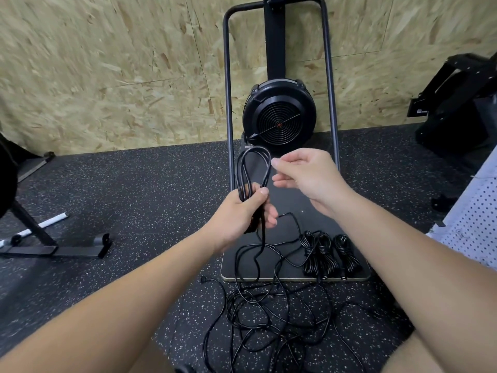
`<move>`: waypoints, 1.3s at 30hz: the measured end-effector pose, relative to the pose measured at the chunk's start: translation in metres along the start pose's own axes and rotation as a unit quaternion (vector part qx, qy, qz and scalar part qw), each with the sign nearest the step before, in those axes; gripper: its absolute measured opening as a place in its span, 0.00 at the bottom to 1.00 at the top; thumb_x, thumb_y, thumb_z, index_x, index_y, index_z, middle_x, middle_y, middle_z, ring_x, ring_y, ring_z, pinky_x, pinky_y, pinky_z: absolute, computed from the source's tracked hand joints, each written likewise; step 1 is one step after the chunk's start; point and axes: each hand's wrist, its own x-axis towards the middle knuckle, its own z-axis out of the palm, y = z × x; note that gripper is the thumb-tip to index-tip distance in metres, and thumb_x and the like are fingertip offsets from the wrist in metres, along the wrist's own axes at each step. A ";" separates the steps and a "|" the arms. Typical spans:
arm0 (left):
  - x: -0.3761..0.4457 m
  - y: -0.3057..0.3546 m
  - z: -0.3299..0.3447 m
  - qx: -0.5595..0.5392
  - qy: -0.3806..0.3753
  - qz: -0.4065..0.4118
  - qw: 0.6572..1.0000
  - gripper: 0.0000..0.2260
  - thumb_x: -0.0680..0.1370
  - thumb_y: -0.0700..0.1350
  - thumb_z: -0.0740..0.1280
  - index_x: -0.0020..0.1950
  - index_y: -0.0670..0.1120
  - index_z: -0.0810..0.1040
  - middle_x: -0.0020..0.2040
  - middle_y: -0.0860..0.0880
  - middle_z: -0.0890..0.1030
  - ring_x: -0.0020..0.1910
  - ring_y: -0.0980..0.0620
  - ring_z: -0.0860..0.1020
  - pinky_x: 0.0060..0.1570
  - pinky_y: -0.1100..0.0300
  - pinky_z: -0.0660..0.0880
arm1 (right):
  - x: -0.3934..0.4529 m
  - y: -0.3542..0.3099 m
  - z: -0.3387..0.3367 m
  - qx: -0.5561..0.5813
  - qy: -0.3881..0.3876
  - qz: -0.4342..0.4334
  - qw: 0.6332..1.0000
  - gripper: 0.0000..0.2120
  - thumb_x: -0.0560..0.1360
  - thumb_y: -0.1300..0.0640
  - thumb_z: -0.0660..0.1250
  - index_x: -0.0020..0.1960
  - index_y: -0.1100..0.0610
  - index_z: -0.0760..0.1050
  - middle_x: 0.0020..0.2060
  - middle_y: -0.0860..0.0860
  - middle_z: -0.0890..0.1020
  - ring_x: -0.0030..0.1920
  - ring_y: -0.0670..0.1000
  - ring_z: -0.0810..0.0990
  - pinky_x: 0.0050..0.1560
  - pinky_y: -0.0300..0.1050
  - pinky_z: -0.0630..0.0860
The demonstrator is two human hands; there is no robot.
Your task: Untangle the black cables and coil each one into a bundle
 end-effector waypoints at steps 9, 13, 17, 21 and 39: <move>0.017 0.011 -0.018 -0.086 0.140 0.057 0.985 0.11 0.90 0.49 0.64 0.55 0.42 0.76 0.45 0.40 0.84 0.40 0.46 0.83 0.46 0.52 0.81 | -0.017 0.065 0.031 -0.208 -0.263 0.152 0.930 0.17 0.71 0.66 0.81 0.59 0.58 0.85 0.55 0.54 0.90 0.56 0.51 0.86 0.61 0.46 0.78; 0.017 0.016 -0.022 -0.100 0.165 0.076 0.978 0.10 0.90 0.48 0.63 0.55 0.42 0.75 0.44 0.40 0.82 0.40 0.45 0.81 0.47 0.49 0.82 | -0.021 0.084 0.041 -0.181 -0.266 0.165 0.932 0.13 0.73 0.64 0.83 0.55 0.62 0.84 0.45 0.55 0.88 0.47 0.51 0.85 0.58 0.46 0.79; 0.018 0.022 -0.036 -0.098 0.186 0.106 0.972 0.09 0.90 0.49 0.63 0.56 0.44 0.73 0.41 0.44 0.77 0.37 0.48 0.74 0.48 0.49 0.78 | -0.016 0.076 0.036 -0.100 -0.234 0.230 0.939 0.08 0.81 0.61 0.77 0.55 0.59 0.78 0.44 0.56 0.86 0.46 0.55 0.91 0.44 0.44 0.85; 0.019 0.020 -0.052 -0.071 0.196 0.128 0.970 0.10 0.90 0.48 0.63 0.53 0.44 0.71 0.39 0.47 0.69 0.36 0.49 0.68 0.42 0.53 0.74 | -0.011 0.063 0.033 -0.149 -0.147 0.217 0.953 0.12 0.81 0.51 0.78 0.46 0.58 0.80 0.35 0.51 0.82 0.31 0.48 0.75 0.32 0.40 0.73; 0.004 -0.007 -0.019 0.007 -0.091 -0.130 0.987 0.18 0.81 0.51 0.77 0.62 0.45 0.75 0.38 0.53 0.69 0.36 0.55 0.62 0.33 0.63 0.61 | -0.012 -0.001 0.018 -0.127 -0.055 0.054 0.989 0.19 0.69 0.56 0.87 0.52 0.61 0.84 0.35 0.52 0.83 0.34 0.51 0.77 0.38 0.46 0.76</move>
